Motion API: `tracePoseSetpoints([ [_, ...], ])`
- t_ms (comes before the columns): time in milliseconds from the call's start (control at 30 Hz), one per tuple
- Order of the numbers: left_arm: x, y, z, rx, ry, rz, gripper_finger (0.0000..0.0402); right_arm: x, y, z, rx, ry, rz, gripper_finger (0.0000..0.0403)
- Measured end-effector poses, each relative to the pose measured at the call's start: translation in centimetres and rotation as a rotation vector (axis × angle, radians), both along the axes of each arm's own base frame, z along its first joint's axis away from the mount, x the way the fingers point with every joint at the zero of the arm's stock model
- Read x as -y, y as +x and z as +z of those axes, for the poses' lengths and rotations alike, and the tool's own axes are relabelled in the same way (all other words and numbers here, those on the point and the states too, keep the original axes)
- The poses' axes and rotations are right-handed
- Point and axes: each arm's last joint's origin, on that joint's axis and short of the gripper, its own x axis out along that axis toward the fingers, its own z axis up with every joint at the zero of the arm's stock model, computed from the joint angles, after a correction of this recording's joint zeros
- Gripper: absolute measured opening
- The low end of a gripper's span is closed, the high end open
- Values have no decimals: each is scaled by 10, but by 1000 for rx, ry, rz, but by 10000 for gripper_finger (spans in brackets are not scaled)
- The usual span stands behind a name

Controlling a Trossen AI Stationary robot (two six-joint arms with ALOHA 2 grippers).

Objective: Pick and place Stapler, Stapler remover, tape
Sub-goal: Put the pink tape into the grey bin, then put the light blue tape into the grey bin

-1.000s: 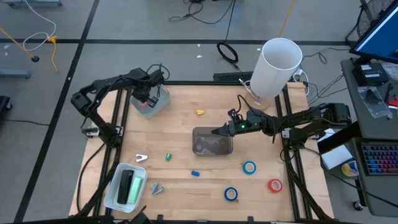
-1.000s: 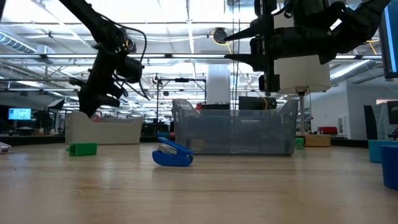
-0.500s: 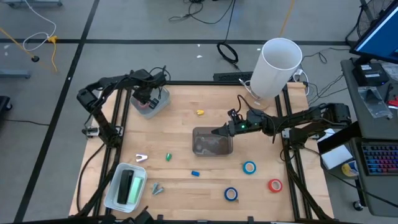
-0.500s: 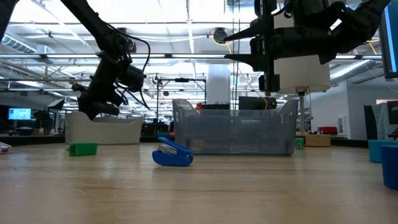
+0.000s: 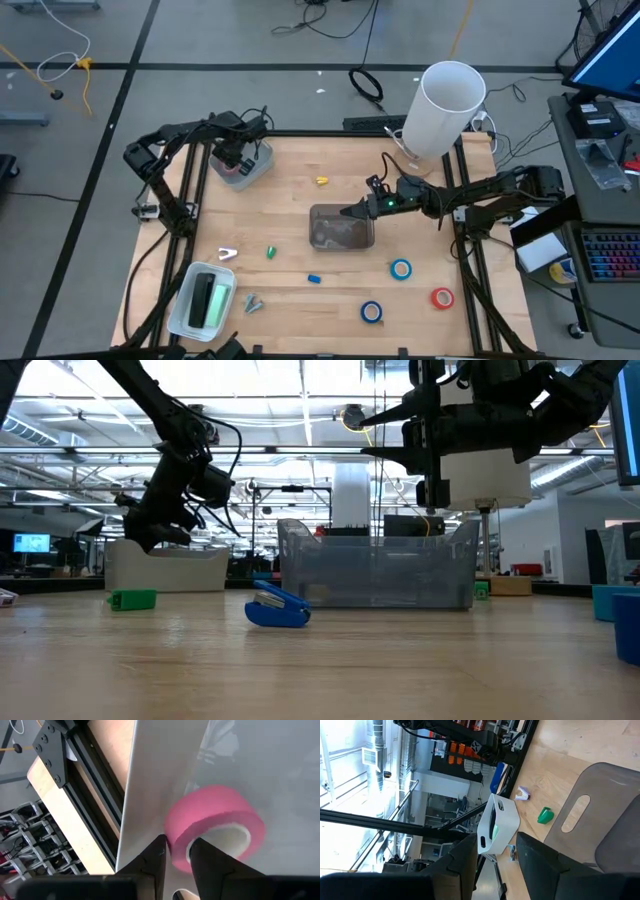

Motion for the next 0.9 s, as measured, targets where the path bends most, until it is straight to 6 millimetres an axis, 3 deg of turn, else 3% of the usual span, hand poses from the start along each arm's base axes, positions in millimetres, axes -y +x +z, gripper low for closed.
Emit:
tracePoseSetpoints([
  [333,0,0,0,4,-9,2,140,0,0,0,0,0,0,128],
  [567,3,0,2,21,-64,17,149,0,0,0,0,0,0,128],
  [900,-1,14,41,32,-42,13,150,0,0,0,4,-28,6,126],
])
